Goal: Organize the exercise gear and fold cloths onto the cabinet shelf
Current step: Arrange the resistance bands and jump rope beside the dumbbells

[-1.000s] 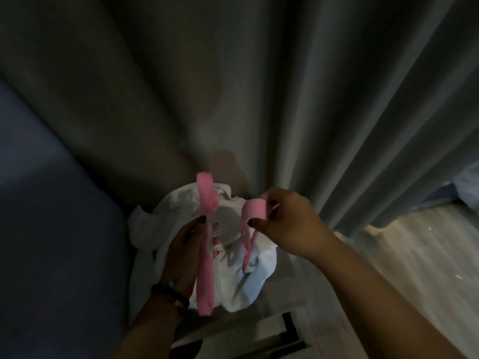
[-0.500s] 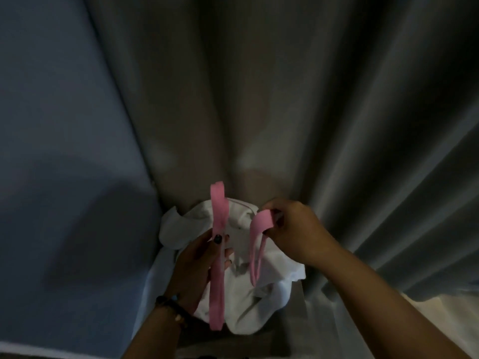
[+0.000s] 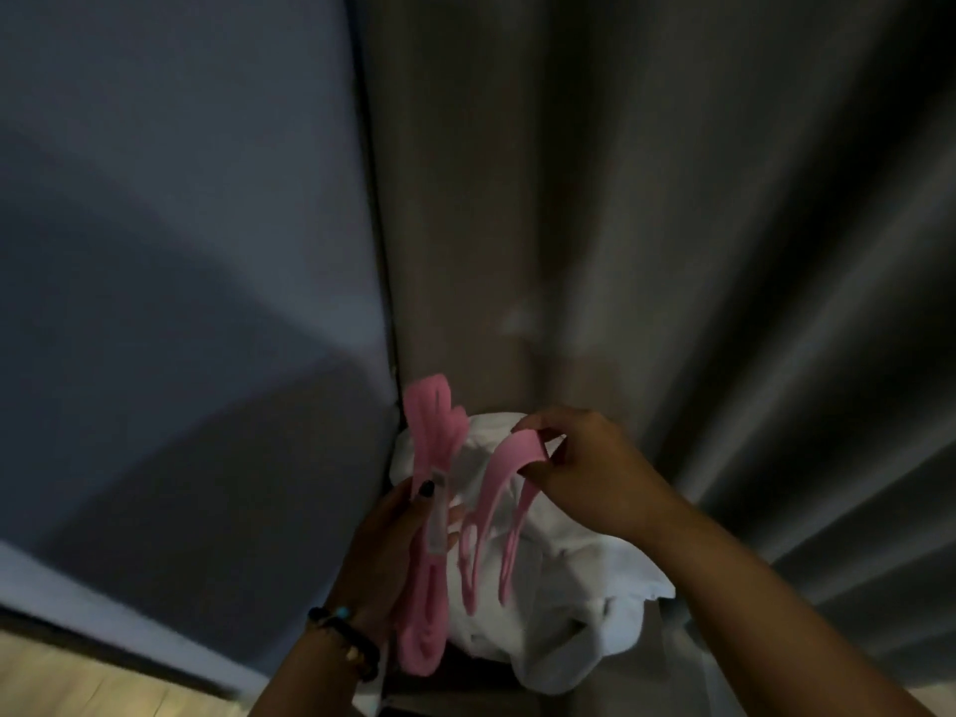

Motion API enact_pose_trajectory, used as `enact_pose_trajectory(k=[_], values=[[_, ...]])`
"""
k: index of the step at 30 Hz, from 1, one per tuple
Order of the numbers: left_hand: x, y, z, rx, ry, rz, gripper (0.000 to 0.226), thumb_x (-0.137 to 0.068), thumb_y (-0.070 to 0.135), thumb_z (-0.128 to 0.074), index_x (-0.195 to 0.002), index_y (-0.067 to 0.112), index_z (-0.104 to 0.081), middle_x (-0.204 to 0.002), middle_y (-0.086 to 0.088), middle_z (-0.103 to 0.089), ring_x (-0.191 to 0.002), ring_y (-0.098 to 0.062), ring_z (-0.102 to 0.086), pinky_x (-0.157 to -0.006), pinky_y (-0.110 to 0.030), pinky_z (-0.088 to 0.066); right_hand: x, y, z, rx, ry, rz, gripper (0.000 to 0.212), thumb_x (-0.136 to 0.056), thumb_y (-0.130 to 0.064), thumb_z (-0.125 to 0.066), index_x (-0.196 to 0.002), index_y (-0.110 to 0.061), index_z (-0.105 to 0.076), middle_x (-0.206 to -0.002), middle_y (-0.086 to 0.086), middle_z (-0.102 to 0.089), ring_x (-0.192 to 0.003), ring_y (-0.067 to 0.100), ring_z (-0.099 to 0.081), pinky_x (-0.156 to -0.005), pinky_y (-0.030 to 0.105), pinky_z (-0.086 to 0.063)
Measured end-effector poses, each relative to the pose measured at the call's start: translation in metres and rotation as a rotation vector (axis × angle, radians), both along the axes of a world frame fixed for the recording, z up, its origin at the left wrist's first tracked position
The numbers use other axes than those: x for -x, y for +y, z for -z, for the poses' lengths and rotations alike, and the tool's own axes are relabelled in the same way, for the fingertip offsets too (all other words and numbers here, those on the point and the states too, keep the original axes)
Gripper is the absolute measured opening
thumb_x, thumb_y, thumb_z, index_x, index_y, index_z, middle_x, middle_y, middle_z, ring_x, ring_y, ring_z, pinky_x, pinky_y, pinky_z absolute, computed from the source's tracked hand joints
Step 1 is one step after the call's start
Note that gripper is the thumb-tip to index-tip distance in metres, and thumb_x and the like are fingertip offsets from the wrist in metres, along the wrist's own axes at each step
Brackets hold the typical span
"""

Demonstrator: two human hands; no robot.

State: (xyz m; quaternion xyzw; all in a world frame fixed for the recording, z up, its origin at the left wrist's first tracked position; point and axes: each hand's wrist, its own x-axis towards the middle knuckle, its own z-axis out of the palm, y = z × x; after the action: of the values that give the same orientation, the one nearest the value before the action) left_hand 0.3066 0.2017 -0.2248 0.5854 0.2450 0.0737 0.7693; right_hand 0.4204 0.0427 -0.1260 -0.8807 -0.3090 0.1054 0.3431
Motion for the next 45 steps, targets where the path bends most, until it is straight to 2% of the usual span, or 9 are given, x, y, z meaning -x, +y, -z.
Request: enact_pose_trajectory(k=[5, 9, 11, 16, 22, 27, 30, 35, 45], values=[[0.000, 0.031, -0.006, -0.038, -0.007, 0.002, 0.024, -0.091, 0.038, -0.059, -0.108, 0.024, -0.070, -0.111, -0.020, -0.068, -0.102, -0.033, -0.066, -0.096, -0.056, -0.048, 0.013, 0.023, -0.006, -0.105, -0.008, 0.042, 0.017, -0.080, -0.013, -0.072, -0.093, -0.022, -0.068, -0.079, -0.025, -0.056, -0.069, -0.019, -0.054, -0.061, 0.001, -0.040], [0.008, 0.049, -0.005, -0.115, -0.030, 0.025, 0.023, -0.097, 0.022, -0.054, -0.112, 0.036, -0.064, -0.113, 0.001, -0.070, -0.107, -0.023, -0.066, -0.095, -0.053, -0.049, 0.025, 0.028, -0.004, -0.118, 0.042, 0.033, 0.023, -0.077, -0.004, -0.074, -0.097, -0.013, -0.067, -0.087, -0.018, -0.058, -0.073, -0.012, -0.056, -0.064, 0.003, -0.042], [0.014, 0.054, -0.006, -0.145, -0.035, 0.024, 0.033, -0.088, 0.021, -0.061, -0.118, 0.032, -0.058, -0.118, -0.005, -0.066, -0.110, -0.030, -0.063, -0.096, -0.059, -0.047, 0.027, 0.031, -0.007, -0.125, 0.059, 0.031, 0.025, -0.077, -0.002, -0.074, -0.098, -0.014, -0.066, -0.090, -0.018, -0.058, -0.074, -0.006, -0.057, -0.067, 0.005, -0.043], [0.033, 0.050, -0.019, -0.247, -0.014, -0.005, 0.036, -0.079, 0.026, -0.059, -0.115, 0.028, -0.055, -0.117, -0.006, -0.065, -0.107, -0.031, -0.064, -0.093, -0.059, -0.048, 0.034, 0.043, -0.016, -0.128, 0.079, -0.042, 0.028, -0.077, -0.009, -0.076, -0.101, -0.021, -0.067, -0.092, -0.016, -0.063, -0.077, 0.009, -0.063, -0.075, 0.024, -0.053], [0.084, 0.026, -0.032, -0.396, 0.018, -0.096, 0.030, -0.094, 0.006, -0.056, -0.109, 0.032, -0.057, -0.094, 0.014, -0.071, -0.084, -0.004, -0.068, -0.067, -0.018, -0.054, 0.061, 0.051, -0.018, -0.139, 0.091, -0.282, 0.025, -0.077, -0.016, -0.074, -0.089, -0.037, -0.066, -0.084, -0.023, -0.066, -0.070, 0.006, -0.064, -0.063, 0.013, -0.049], [0.138, -0.009, -0.031, -0.458, 0.081, -0.203, 0.031, -0.094, 0.011, -0.057, -0.116, 0.033, -0.057, -0.102, 0.007, -0.069, -0.091, -0.011, -0.066, -0.086, -0.038, -0.055, 0.086, 0.043, -0.006, -0.103, 0.063, -0.423, 0.023, -0.077, -0.017, -0.074, -0.090, -0.033, -0.064, -0.081, -0.019, -0.064, -0.072, 0.000, -0.062, -0.059, 0.009, -0.047], [0.172, -0.022, -0.024, -0.499, 0.105, -0.274, 0.034, -0.093, 0.010, -0.058, -0.113, 0.038, -0.059, -0.099, 0.015, -0.069, -0.090, -0.009, -0.066, -0.085, -0.037, -0.055, 0.106, 0.046, 0.001, -0.106, 0.096, -0.503, 0.021, -0.078, -0.022, -0.073, -0.086, -0.037, -0.062, -0.080, -0.022, -0.064, -0.077, -0.008, -0.060, -0.063, 0.006, -0.045], [0.225, -0.025, -0.013, -0.386, 0.129, -0.456, 0.035, -0.094, 0.006, -0.055, -0.114, 0.035, -0.059, -0.108, 0.010, -0.069, -0.100, -0.015, -0.067, -0.085, -0.037, -0.054, 0.145, 0.065, 0.010, -0.107, 0.155, -0.644, 0.020, -0.079, -0.028, -0.072, -0.086, -0.042, -0.060, -0.088, -0.035, -0.060, -0.078, -0.011, -0.060, -0.062, 0.004, -0.044], [0.305, 0.021, -0.008, -0.198, 0.063, -0.811, 0.029, -0.096, 0.008, -0.050, -0.117, 0.023, -0.062, -0.103, 0.004, -0.073, -0.095, -0.016, -0.070, -0.076, -0.028, -0.055, 0.221, 0.147, 0.020, -0.036, 0.222, -0.840, 0.018, -0.083, -0.026, -0.069, -0.096, -0.035, -0.060, -0.093, -0.019, -0.063, -0.081, -0.007, -0.059, -0.059, 0.007, -0.043]])
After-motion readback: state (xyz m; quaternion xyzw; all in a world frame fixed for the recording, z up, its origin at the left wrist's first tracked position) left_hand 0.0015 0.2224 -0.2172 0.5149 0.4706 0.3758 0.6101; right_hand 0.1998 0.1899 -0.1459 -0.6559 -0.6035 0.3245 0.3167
